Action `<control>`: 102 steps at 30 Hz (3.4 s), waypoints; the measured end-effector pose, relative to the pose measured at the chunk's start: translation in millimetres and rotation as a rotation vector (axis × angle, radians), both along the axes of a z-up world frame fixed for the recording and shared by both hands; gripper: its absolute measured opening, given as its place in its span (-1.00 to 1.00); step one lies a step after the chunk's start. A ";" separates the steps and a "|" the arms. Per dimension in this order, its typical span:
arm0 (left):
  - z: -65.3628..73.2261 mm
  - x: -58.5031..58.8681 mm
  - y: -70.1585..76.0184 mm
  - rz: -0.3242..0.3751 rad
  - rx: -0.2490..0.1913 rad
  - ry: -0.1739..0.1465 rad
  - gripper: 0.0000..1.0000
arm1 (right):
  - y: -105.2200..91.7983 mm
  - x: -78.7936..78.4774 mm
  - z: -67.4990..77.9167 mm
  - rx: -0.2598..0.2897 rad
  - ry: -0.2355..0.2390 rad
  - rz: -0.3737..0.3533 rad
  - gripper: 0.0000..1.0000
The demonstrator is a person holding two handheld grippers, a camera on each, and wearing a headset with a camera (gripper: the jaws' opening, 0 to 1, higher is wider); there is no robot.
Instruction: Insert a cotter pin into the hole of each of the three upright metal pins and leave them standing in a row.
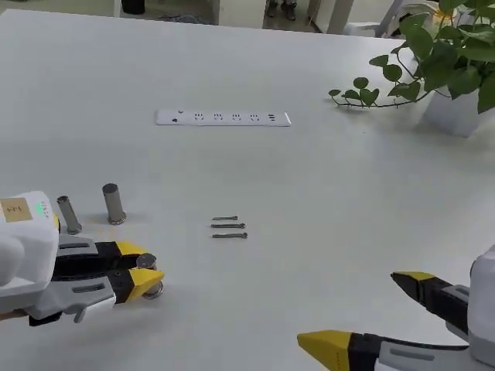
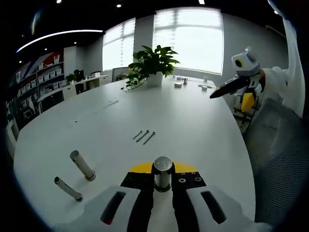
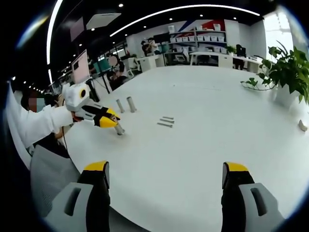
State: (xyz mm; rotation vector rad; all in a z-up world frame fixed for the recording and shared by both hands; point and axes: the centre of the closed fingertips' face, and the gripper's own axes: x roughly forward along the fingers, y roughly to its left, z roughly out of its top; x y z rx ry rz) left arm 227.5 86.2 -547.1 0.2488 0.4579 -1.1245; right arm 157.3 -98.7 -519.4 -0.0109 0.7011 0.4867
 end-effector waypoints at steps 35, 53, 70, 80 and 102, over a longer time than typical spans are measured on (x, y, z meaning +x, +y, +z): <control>-17.5 -2.6 -1.3 0.050 0.026 0.014 -0.79 | 7.1 1.8 -6.7 0.017 0.014 0.008 0.90; 8.9 -24.9 23.0 0.103 -0.053 0.067 0.24 | 6.6 -2.9 -7.3 0.022 0.002 0.007 0.89; 10.8 -54.0 47.9 0.243 -0.094 0.132 0.98 | 17.0 -4.0 -8.0 0.027 -0.004 0.045 0.88; 11.1 -59.9 54.8 0.313 -0.105 0.128 0.98 | 20.7 0.2 -5.8 0.019 -0.013 0.070 0.88; 25.1 -65.6 66.5 0.372 -0.119 0.100 0.98 | 45.2 75.9 26.1 -0.173 -0.108 0.348 0.69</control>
